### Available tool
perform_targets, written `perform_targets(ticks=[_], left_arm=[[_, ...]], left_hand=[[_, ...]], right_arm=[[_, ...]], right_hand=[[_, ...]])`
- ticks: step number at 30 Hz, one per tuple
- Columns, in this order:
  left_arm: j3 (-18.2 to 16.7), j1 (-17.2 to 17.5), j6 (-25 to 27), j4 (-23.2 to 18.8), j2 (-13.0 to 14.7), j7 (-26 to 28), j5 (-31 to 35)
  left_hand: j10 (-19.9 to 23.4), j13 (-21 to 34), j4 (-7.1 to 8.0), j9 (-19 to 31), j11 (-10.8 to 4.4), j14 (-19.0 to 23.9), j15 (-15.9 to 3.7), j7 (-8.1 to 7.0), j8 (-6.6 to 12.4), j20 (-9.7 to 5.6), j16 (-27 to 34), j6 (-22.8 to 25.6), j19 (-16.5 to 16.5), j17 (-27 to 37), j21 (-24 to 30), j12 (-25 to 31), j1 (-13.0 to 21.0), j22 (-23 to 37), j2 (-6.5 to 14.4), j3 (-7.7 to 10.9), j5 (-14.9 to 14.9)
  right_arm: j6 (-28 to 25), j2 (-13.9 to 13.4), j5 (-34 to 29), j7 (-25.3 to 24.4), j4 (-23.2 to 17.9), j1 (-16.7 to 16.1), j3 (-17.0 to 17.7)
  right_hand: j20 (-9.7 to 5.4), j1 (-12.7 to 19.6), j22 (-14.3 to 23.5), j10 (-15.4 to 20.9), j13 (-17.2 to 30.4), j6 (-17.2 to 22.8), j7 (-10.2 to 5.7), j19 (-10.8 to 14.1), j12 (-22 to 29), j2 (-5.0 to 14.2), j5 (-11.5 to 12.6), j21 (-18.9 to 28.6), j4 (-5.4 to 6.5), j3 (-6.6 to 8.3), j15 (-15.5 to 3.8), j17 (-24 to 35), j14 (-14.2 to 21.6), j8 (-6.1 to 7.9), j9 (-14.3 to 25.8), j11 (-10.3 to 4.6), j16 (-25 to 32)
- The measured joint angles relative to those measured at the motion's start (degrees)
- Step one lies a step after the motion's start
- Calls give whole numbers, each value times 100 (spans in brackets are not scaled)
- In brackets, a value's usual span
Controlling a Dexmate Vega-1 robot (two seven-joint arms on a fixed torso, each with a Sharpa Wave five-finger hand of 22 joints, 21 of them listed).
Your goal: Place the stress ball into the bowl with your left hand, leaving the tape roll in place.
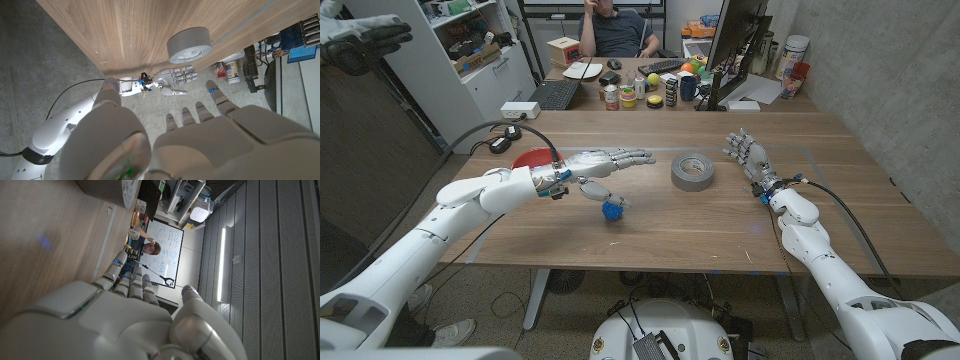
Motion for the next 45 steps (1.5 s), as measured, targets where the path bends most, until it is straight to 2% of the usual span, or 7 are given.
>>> perform_targets(ticks=[6, 7, 11, 12, 15, 26, 45], left_arm=[[112, -23, 171, -39, 94, -15, 40], [216, -53, 208, -65, 182, -32, 44], [216, -53, 304, -65, 182, -82, 44], [410, -117, 326, -104, 334, -93, 44], [500, -146, 389, -126, 398, -118, 44], [736, -225, 598, -189, 546, -182, 147], [1193, -396, 930, -365, 828, -284, 478]], left_hand=[[0, 0, 0, 0, 0, -25, -25, -3, 0, 0, 0, 3, 0, 0, 0, 0, 77, 0, 28, 0, 0], [0, 0, 0, 0, 0, -25, -25, -18, 0, 0, 0, 23, 0, 0, 0, 0, 121, 0, 14, 0, 0], [13, 0, 0, -1, 13, -25, -25, -8, 0, 0, 0, 72, 0, 0, 0, 0, 173, 1, 22, 0, 0], [30, 0, 0, 0, 30, -25, -25, -8, 0, 0, 0, 72, 0, 0, 0, 0, 175, 0, 24, 0, 28], [64, 0, 0, 0, -3, 10, -60, -1, 0, -2, 1, 146, 2, 0, -44, 0, 249, 1, 52, 0, 39], [163, 0, -16, -1, 10, 151, -99, -9, 0, 8, 34, 277, 135, 1, -44, 8, 391, 1, 45, -17, 39], [297, 0, -23, -1, 31, 347, -45, 11, 0, -44, 34, 359, 249, 1, -82, 24, 670, 1, 67, -24, 88]], right_arm=[[0, 1, -9, -13, -37, -21, -12], [0, 1, -9, -13, -48, -26, -14], [0, 1, -9, -13, -73, -42, -19], [1, 1, -11, -32, -76, -43, -20], [0, 3, -12, -38, -87, -51, -24], [-5, 16, -13, -43, -69, -50, -34], [48, 44, 0, -2, 80, 9, -29]], right_hand=[[-33, 0, 0, 0, 0, 32, 32, 33, 0, 0, 0, 0, 0, 0, 0, 0, 0, 0, 0, 0, 0], [-33, 0, 0, 0, 0, 32, 32, 33, 0, 0, 0, 0, 0, 0, 0, 0, 0, 0, 0, 0, 0], [-33, 0, 0, 0, 0, 32, 32, 33, 0, 0, 0, 0, 25, -25, 0, 0, 0, 0, 0, 0, 0], [-32, 0, 0, 0, 0, 32, 31, 33, 0, 0, 0, 0, 25, -25, 0, 0, 0, 0, 0, 0, 0], [-32, 0, 0, 0, 0, 32, 31, 32, 0, 0, 0, 0, 25, -25, 0, 0, 0, 0, 0, 0, 0], [-32, 0, 0, 0, 0, 31, 31, 32, 0, 0, 0, -44, 24, -25, -1, 0, -1, 0, 0, 0, 0], [-32, 0, 0, -1, 0, 52, 10, 31, 0, 0, 0, -82, 24, -24, -22, 0, 20, 0, 0, 0, 0]])
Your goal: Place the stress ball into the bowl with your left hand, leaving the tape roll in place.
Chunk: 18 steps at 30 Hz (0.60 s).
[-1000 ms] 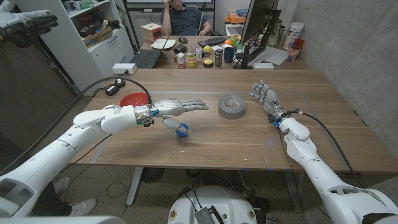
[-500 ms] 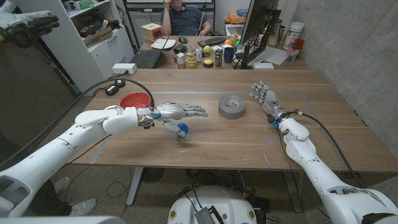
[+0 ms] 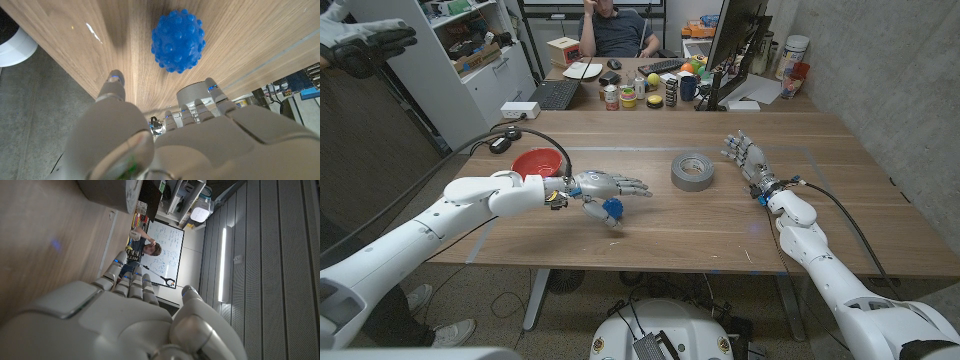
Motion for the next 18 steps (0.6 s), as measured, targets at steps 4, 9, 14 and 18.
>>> perform_targets(ticks=[4, 9, 14, 18], left_arm=[[76, -28, 137, -50, 59, -56, 120], [142, -49, 238, -112, 116, -101, 202], [217, -70, 381, -187, 186, -160, 302], [257, -81, 463, -229, 225, -176, 385]], left_hand=[[92, 0, 10, 0, -11, 93, -11, 21, 0, 1, 40, 21, 41, 0, -23, 22, 50, 0, 15, -10, 33], [167, 0, 47, 0, 0, 245, -42, -1, 0, 15, 45, 43, 132, 5, -44, 36, 115, 0, 38, -47, 33], [404, 0, 79, 0, 10, 451, -52, 32, 0, 36, 105, 183, 363, 14, -38, 77, 217, 1, 75, -79, 63], [684, 30, 102, 0, -3, 824, -121, 52, 45, -10, 191, 341, 629, 40, 13, 136, 316, 9, 120, -102, 66]], right_arm=[[26, 19, 3, 19, 86, 40, 2], [38, 26, 5, 29, 129, 64, 5], [48, 30, 5, 41, 169, 88, 8], [54, 38, 5, 54, 231, 126, 9]], right_hand=[[0, 0, 0, 0, 0, 0, 0, 0, 0, 0, 0, 0, 0, 0, 0, 0, 0, 0, 0, 0, 0], [1, 0, 0, 0, 0, 0, 0, 1, 0, 0, 0, -22, 0, 0, 0, 0, 0, 0, 0, 0, 0], [21, 0, 0, 0, 0, 0, 0, 21, 0, 0, 0, -22, 0, 0, 0, 0, 0, 0, 0, 0, 0], [0, 0, 29, 0, 0, 0, 0, 42, 0, 0, 0, -40, 0, 0, 1, 0, -1, 0, 0, 0, 0]])
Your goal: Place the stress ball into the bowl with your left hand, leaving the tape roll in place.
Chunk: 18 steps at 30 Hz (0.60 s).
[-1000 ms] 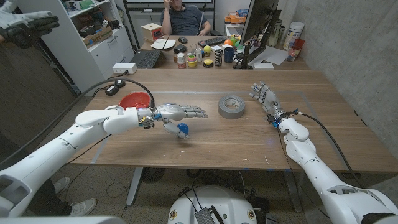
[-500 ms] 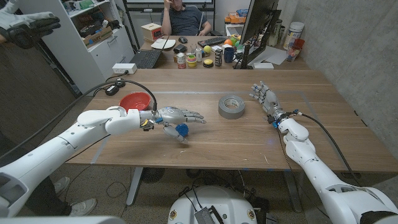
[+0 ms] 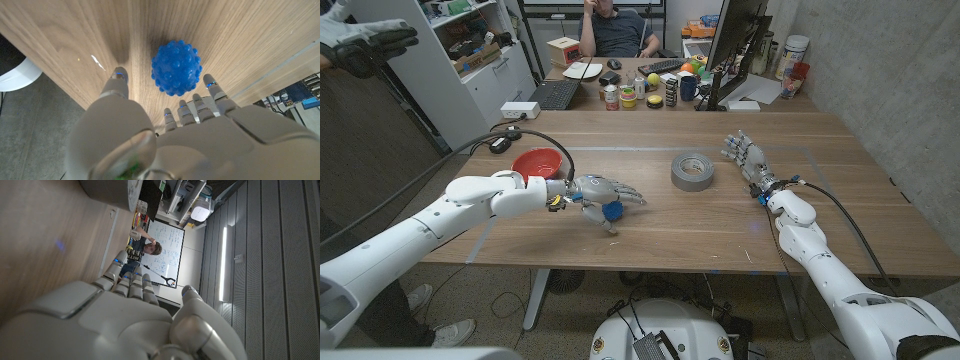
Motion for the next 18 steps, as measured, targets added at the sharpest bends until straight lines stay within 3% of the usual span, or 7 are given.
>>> perform_targets(ticks=[5, 11, 18], left_arm=[[50, -7, 67, -72, 56, -12, 62], [101, -10, 137, -163, 122, -23, 128], [140, -10, 200, -238, 183, -24, 209]], left_hand=[[257, 0, 24, 0, -37, 444, -19, 10, 11, -55, 89, 195, 253, 27, 60, 17, 103, 5, 57, -24, 0], [438, 21, 24, 0, -30, 692, -25, 10, 57, -55, 167, 421, 455, 62, 115, 62, 245, 32, 139, -24, 0], [795, 52, -16, 30, -15, 1146, -39, -21, 161, -169, 260, 800, 904, 147, 277, 90, 674, 58, 359, 66, 0]], right_arm=[[8, 7, 0, 20, 40, 24, 1], [15, 12, 2, 37, 73, 42, 3], [15, 13, 6, 43, 82, 46, 6]], right_hand=[[0, 0, 0, 0, 0, 0, 0, 0, 0, 0, 0, -2, 0, 0, 0, 0, 0, 0, 0, 0, 0], [0, 0, -1, 0, 0, 0, 0, 0, 0, 0, 0, -2, 0, 0, 0, -7, 0, 0, 0, 0, 0], [0, 0, -1, 24, 0, 0, 0, -1, 0, 0, 0, -24, 1, 1, 0, -13, 0, 0, 0, 23, 0]])
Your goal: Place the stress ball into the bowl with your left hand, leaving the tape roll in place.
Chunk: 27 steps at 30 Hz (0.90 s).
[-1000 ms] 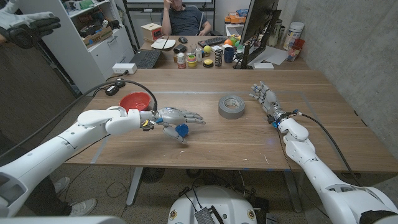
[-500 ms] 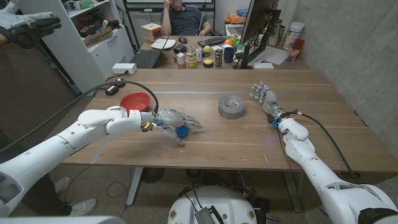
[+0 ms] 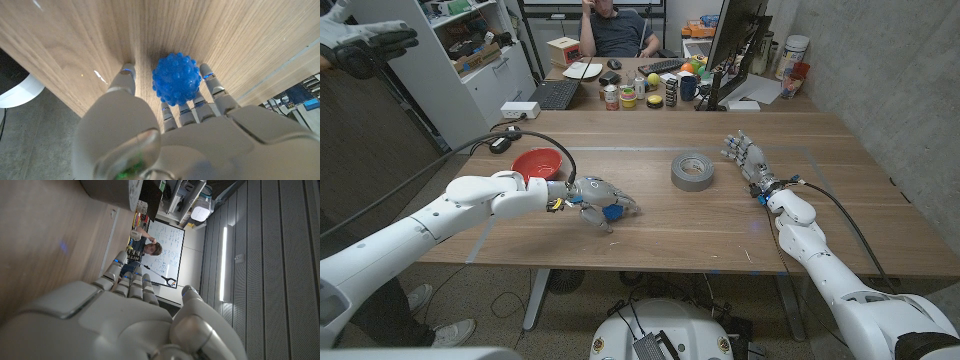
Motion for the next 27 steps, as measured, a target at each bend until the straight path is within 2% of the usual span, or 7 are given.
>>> perform_targets(ticks=[6, 10, 15, 16, 19, 25, 27], left_arm=[[16, 27, 0, -57, 51, 0, 0], [26, 50, 61, -85, 81, 234, 246], [48, 81, 61, -103, 120, 234, 246], [53, 85, 97, -103, 125, 785, 607], [66, 94, 103, -103, 137, 879, 657], [89, 118, 177, -93, 148, 1299, 805], [91, 122, 195, -85, 148, 1359, 813]], left_hand=[[194, 35, -39, 26, 54, 492, 0, -58, 129, -239, 233, 470, 527, 172, 240, 0, 588, 26, 345, 161, 0], [335, 76, -60, 53, 67, 846, -9, -69, 251, -547, 440, 905, 1089, 346, 523, -64, 1033, 26, 525, 241, -66], [617, 129, -72, 79, 38, 1428, -32, -76, 496, -667, 761, 1730, 1949, 634, 1062, -101, 1545, 26, 610, 261, -238], [696, 142, -69, 79, 40, 1580, -40, -79, 538, -684, 831, 1889, 2117, 701, 1193, -101, 1618, 32, 613, 259, -268], [1038, 206, -31, 79, 29, 2156, -61, -75, 616, -755, 1069, 2337, 2565, 914, 1624, -39, 1823, 44, 609, 135, -316], [2009, 388, 72, 74, -28, 2816, 336, 71, 616, -895, 1563, 2996, 3191, 1348, 2509, 251, 1944, 131, 493, -158, -355], [2284, 441, 104, 50, -35, 2998, 336, 175, 616, -957, 1584, 3179, 3329, 1386, 2668, 356, 1951, 117, 486, -235, -355]], right_arm=[[-11, 0, 10, 8, 0, 0, 0], [-23, 1, 13, 22, -22, -27, 14], [-35, 5, 17, 43, -22, -30, 14], [-37, 6, 17, 46, -17, -30, 19], [-40, 7, 17, 54, -10, -29, 19], [-46, 12, 18, 72, 32, 0, 22], [-47, 14, 18, 76, 40, 4, 23]], right_hand=[[21, 0, 0, 0, 0, 0, 0, 21, 0, 0, 0, 1, 23, 23, 0, 0, 0, 0, 0, 1, 0], [0, 0, 0, 0, 0, 0, 0, 41, 0, 0, 0, -13, 46, 0, 4, 0, 4, 0, 0, 0, 0], [0, 0, 0, 0, 0, 0, 0, 41, 0, 0, 0, -20, 46, -1, 33, 1, 32, 0, 0, 0, 0], [0, 0, -1, 0, 0, 1, 2, 41, 0, 0, 0, -20, 46, -1, 33, 1, 32, 0, 0, -1, 0], [0, 0, -1, -1, 0, 21, 21, 41, 0, 0, 0, -20, 46, -1, 32, 11, 32, 0, 0, -1, 0], [0, -12, -1, 19, 0, 21, 21, 41, 0, -12, 0, -42, 46, -1, 32, 0, 32, 0, 0, 18, 0], [0, -32, -1, 19, 0, 21, 21, 41, 0, -31, 0, -42, 46, -1, 32, 0, 32, 0, 0, 18, 0]])
